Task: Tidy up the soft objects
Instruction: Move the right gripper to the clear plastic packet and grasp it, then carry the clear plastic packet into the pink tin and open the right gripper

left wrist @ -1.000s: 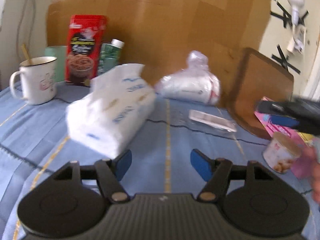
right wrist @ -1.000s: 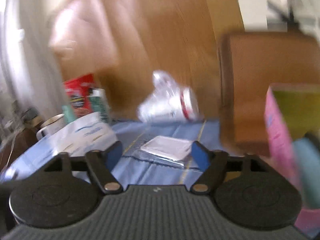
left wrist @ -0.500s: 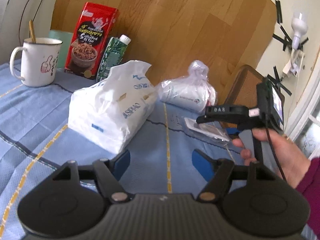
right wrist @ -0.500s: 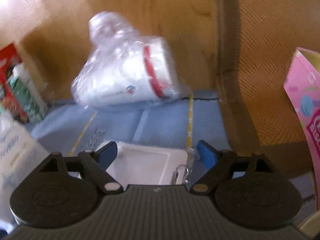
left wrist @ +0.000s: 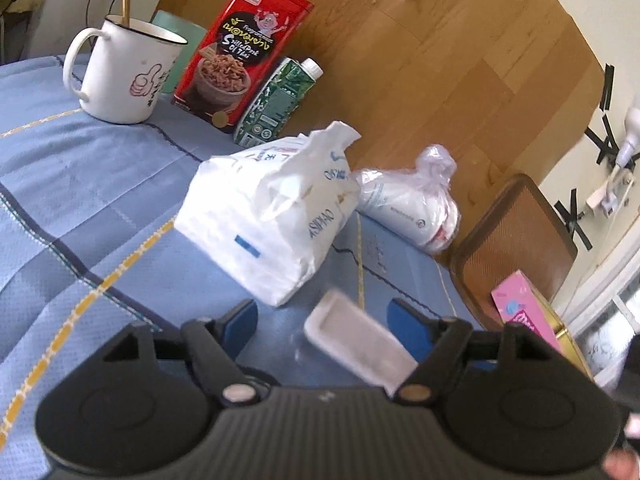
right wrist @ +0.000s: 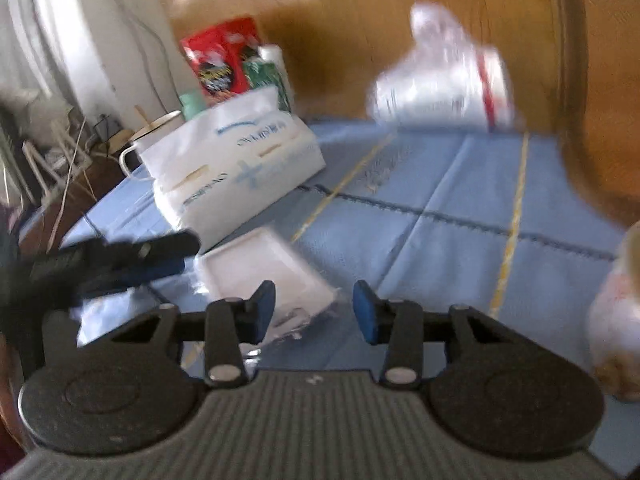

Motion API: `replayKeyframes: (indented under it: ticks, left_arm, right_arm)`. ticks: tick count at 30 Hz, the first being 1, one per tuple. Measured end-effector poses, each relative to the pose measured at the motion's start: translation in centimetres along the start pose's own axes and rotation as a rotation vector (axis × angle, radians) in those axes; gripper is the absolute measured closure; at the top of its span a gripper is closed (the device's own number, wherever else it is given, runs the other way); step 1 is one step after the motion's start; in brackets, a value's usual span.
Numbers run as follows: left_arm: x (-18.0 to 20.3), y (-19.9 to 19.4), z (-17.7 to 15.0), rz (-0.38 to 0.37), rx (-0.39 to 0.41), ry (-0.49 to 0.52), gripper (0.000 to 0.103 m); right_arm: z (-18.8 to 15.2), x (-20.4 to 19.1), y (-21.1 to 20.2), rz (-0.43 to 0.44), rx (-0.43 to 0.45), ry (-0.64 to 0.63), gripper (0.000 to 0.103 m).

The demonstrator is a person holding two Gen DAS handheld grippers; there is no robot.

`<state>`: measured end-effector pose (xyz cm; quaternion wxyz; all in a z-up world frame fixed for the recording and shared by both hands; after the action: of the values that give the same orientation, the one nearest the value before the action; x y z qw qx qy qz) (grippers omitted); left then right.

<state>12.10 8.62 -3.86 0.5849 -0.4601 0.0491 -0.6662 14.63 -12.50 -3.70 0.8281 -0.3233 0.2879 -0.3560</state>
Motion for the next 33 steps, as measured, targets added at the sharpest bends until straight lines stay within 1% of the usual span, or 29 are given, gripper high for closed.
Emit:
replayKeyframes:
  ticks: [1,2,3,4,5,7,10,11,12,14,15,16,18,21,23,25,27,28,29,32,33]
  left_arm:
    - [0.0,0.0,0.0,-0.002,0.000,-0.002,0.029]
    - [-0.1,0.0,0.0,-0.002,-0.001,-0.002,0.029]
    - [-0.1,0.0,0.0,-0.003,-0.002,-0.001,0.029]
    - [0.0,0.0,0.0,-0.004,-0.002,-0.001,0.029]
    - [0.0,0.1,0.0,-0.005,-0.004,0.001,0.029]
    - [0.1,0.1,0.0,-0.009,-0.005,0.008,0.029]
    - [0.4,0.2,-0.1,-0.016,-0.013,0.023,0.029]
    - [0.5,0.3,-0.2,-0.017,-0.020,0.028,0.029]
    - [0.6,0.4,-0.2,-0.018,-0.027,0.033,0.029]
    - [0.7,0.6,-0.3,-0.018,-0.036,0.042,0.029]
    - [0.8,0.6,-0.3,-0.016,-0.038,0.048,0.029]
    - [0.9,0.7,-0.4,-0.014,-0.041,0.054,0.029]
    - [1.3,0.9,-0.5,-0.014,-0.052,0.074,0.029]
    - [2.5,1.4,-1.1,-0.008,-0.086,0.146,0.030]
    - [4.2,1.8,-2.1,0.012,-0.129,0.241,0.032]
    - [6.4,2.1,-3.6,0.006,-0.180,0.320,0.032]
    - [9.2,2.3,-5.7,-0.050,-0.236,0.395,0.032]
    - [10.7,2.6,-6.9,-0.093,-0.287,0.428,0.036]
    - [12.1,2.9,-8.0,-0.123,-0.328,0.460,0.035]
    - [16.8,4.0,-11.3,-0.118,-0.382,0.598,0.036]
    - [18.1,4.4,-12.1,-0.133,-0.405,0.624,0.036]
  right_arm:
    - [-0.4,-0.3,-0.9,-0.027,0.031,-0.032,0.040]
    - [-0.5,-0.7,-1.6,-0.054,0.062,-0.062,0.033]
    - [-0.5,-0.9,-2.0,-0.061,0.082,-0.083,0.023]
    - [-0.6,-1.5,-2.3,-0.043,0.088,-0.110,0.017]
    - [-0.5,-1.9,-2.2,-0.024,0.082,-0.136,0.016]
    - [-0.4,-2.6,-0.9,-0.013,0.061,-0.190,0.014]
    - [-0.4,-3.2,1.8,-0.029,0.008,-0.249,0.013]
    - [-0.4,-3.0,2.7,-0.025,-0.011,-0.242,0.013]
    - [-0.3,-2.6,3.9,-0.008,-0.047,-0.231,0.011]
    - [-0.3,-2.5,4.7,-0.001,-0.029,-0.248,0.016]
    - [-0.3,-2.5,4.7,-0.009,-0.024,-0.257,0.022]
    - [-0.4,-2.6,4.5,0.002,-0.023,-0.258,0.027]
    - [-1.1,-2.9,3.9,0.030,-0.026,-0.264,0.029]
    - [-3.4,-3.2,2.4,-0.020,0.002,-0.309,0.029]
    - [-4.9,-2.8,0.9,-0.038,0.018,-0.304,0.029]
    - [-6.5,-2.1,-0.6,-0.045,0.027,-0.286,0.029]
    - [-8.5,-1.2,-3.1,-0.062,0.040,-0.256,0.029]
    - [-9.2,-0.7,-3.9,-0.074,0.046,-0.242,0.028]
    - [-10.1,0.2,-5.0,-0.090,0.056,-0.224,0.028]
    - [-12.6,2.8,-8.1,-0.154,0.081,-0.151,0.028]
    - [-13.2,3.6,-8.9,-0.170,0.087,-0.133,0.028]
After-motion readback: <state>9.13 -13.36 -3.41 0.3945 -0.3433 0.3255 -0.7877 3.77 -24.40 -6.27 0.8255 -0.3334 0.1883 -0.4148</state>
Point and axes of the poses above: each gripper's, at about its wrist camera, not at the fingertips, and y roughly the way its jaws point, x to its right, z to its top, the point moved 6 cm from there along y, roughly the way its jaws point, and after that the axes turned 12 degrees about -x, right-handed, at the moved point
